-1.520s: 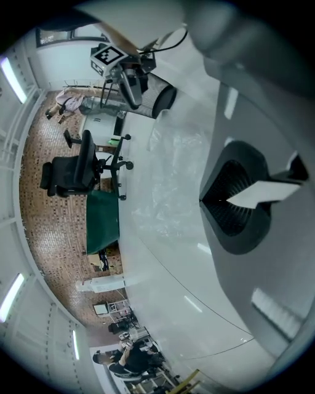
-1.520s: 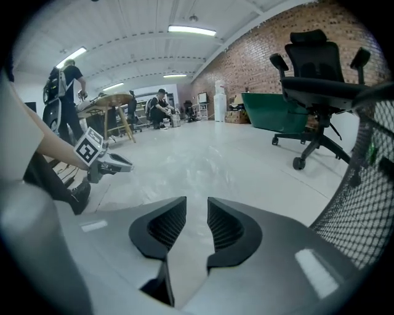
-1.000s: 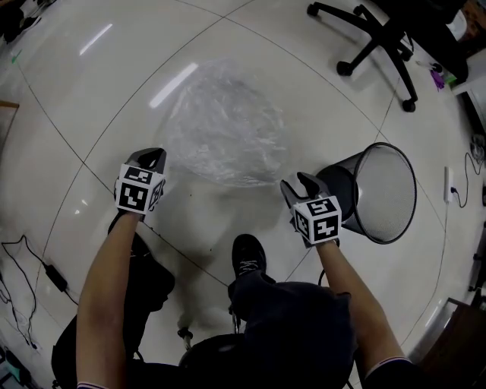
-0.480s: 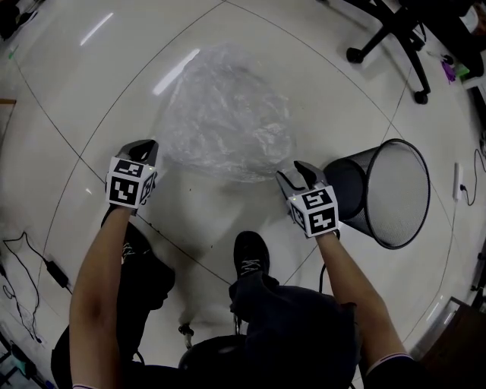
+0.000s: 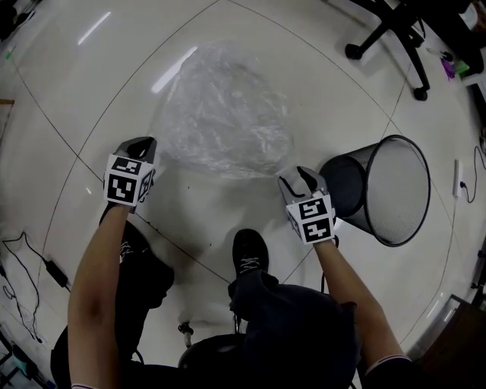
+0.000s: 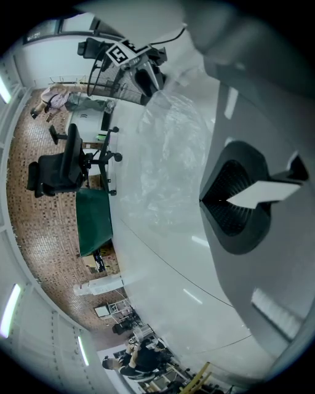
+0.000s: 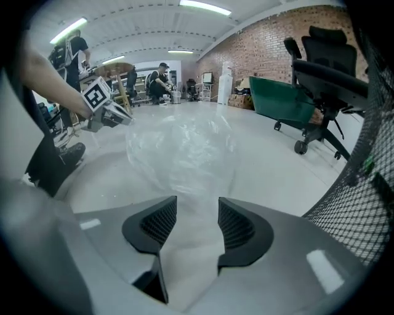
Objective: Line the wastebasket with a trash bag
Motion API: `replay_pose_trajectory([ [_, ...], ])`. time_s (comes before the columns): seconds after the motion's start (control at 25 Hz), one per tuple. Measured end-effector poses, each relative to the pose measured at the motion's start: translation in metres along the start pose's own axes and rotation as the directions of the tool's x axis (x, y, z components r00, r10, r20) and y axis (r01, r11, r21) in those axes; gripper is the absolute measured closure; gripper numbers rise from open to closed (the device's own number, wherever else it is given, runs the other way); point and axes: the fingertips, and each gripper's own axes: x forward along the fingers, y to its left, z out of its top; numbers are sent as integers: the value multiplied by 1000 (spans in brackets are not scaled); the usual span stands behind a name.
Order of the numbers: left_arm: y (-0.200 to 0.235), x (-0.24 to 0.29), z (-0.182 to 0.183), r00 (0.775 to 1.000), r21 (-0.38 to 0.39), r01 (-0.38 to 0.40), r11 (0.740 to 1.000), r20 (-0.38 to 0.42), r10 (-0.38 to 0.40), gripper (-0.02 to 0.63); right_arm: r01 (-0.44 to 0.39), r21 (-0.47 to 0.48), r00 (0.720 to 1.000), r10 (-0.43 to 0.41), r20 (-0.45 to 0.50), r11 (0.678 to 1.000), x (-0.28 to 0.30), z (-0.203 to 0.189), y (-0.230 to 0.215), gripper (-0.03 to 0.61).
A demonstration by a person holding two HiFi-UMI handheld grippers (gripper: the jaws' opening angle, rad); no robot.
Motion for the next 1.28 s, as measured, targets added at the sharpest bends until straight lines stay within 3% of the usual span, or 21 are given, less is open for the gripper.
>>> replay_pose_trajectory([
  [0.16, 1, -1, 0, 1000, 0, 0, 1000, -3, 0, 601, 28, -57, 999, -29, -15, 998, 13, 5, -2, 383],
  [0.76, -1, -8, -2, 1000, 9, 20, 1000, 6, -20, 601, -3, -178, 999, 9, 35, 984, 33, 40, -2, 385],
  [0.84, -1, -9, -2, 1000, 11, 23, 1000, 9, -24, 601, -6, -182, 1000, 11, 22, 983, 36, 41, -3, 425],
  [0.92, 0, -10, -1, 1000, 16, 27, 1000, 11, -27, 601, -11, -179, 1000, 16, 22, 984, 38, 43, -4, 567],
  [1.12, 3, -17, 0, 999, 41, 38, 998, 15, -38, 601, -35, -155, 997, 45, 60, 987, 31, 57, 0, 577],
  [1.28, 2, -30, 15, 997, 61, 38, 997, 61, -42, 601, -28, -126, 992, 43, 121, 992, 13, 80, 0, 577],
])
